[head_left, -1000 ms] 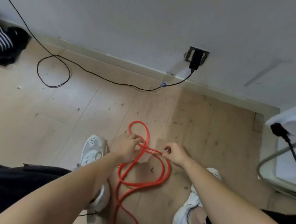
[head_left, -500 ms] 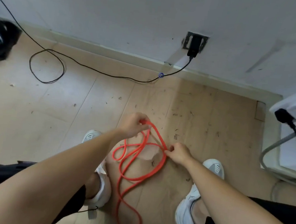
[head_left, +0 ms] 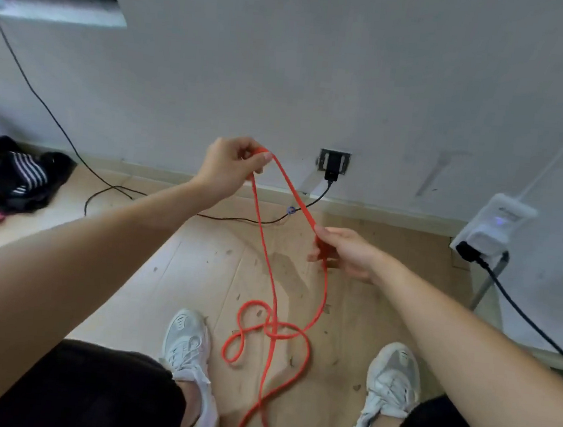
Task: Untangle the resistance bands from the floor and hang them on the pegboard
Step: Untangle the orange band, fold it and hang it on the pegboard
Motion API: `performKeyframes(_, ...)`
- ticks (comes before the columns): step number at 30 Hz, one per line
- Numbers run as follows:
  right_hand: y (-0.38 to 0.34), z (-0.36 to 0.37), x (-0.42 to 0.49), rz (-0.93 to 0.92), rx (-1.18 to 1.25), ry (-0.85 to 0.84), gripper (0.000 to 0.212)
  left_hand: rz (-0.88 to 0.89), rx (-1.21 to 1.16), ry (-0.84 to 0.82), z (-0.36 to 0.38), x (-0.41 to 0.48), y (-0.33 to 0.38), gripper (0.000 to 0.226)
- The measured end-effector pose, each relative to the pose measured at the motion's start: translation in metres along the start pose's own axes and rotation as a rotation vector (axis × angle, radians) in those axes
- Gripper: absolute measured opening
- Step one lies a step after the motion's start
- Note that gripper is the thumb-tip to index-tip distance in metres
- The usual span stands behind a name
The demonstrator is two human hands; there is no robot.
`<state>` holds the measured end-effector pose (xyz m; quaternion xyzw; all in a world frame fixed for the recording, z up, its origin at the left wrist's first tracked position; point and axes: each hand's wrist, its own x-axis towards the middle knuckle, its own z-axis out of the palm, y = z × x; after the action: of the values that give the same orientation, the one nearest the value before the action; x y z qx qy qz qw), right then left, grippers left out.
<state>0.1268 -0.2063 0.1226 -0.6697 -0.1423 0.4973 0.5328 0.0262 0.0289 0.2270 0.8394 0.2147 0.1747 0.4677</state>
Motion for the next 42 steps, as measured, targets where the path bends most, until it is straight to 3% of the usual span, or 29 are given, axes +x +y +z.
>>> performKeyframes(5, -0.068, -0.025, -0.032, -0.169, -0.442, 0.025, 0.016, 0.038, -0.175, 0.179, -0.04, 0.017, 0.058, 0.013)
performKeyframes(11, -0.136, -0.062, -0.065, -0.268, -0.921, 0.253, 0.014, 0.095, -0.362, 0.416, -0.074, 0.026, 0.11, 0.015)
performKeyframes(14, -0.163, -0.088, -0.075, -0.272, -1.014, 0.407, 0.011, 0.046, -0.435, 0.579, -0.084, 0.033, 0.114, 0.016)
performKeyframes(17, -0.168, -0.105, -0.081, -0.32, -1.014, 0.579, 0.013, -0.017, -0.434, 0.619, -0.079, 0.033, 0.096, 0.02)
performKeyframes(20, -0.152, -0.11, -0.08, -0.262, -0.895, 0.556, 0.019, -0.102, -0.311, 0.473, -0.075, 0.034, 0.071, 0.023)
performKeyframes(22, -0.15, -0.109, -0.079, -0.258, -0.7, 0.432, 0.013, -0.128, -0.214, 0.388, -0.077, 0.036, 0.053, 0.025)
performKeyframes(24, -0.164, -0.099, -0.081, -0.279, -0.484, 0.275, 0.008, -0.124, 0.029, 0.337, -0.08, 0.04, 0.032, 0.028)
performKeyframes(27, -0.188, -0.073, -0.085, -0.334, -0.257, 0.13, 0.013, -0.204, 0.445, -0.016, -0.073, 0.037, 0.01, 0.034)
performKeyframes(29, -0.199, -0.054, -0.086, -0.394, -0.196, 0.115, 0.015, -0.216, 0.55, -0.221, -0.06, 0.036, 0.005, 0.056)
performKeyframes(32, -0.211, -0.036, -0.088, -0.477, -0.241, 0.112, 0.004, -0.078, 0.473, -0.34, -0.038, 0.031, 0.02, 0.055)
performKeyframes(35, -0.22, -0.031, -0.09, -0.553, -0.496, 0.213, 0.005, -0.004, 0.203, -0.375, -0.012, 0.023, 0.044, 0.047)
performKeyframes(38, -0.227, -0.026, -0.094, -0.579, -0.701, 0.265, 0.009, 0.057, -0.077, -0.351, 0.01, 0.013, 0.068, 0.041)
performKeyframes(42, -0.228, -0.028, -0.094, -0.6, -0.754, 0.29, 0.011, 0.142, -0.305, -0.31, 0.026, 0.005, 0.098, 0.031)
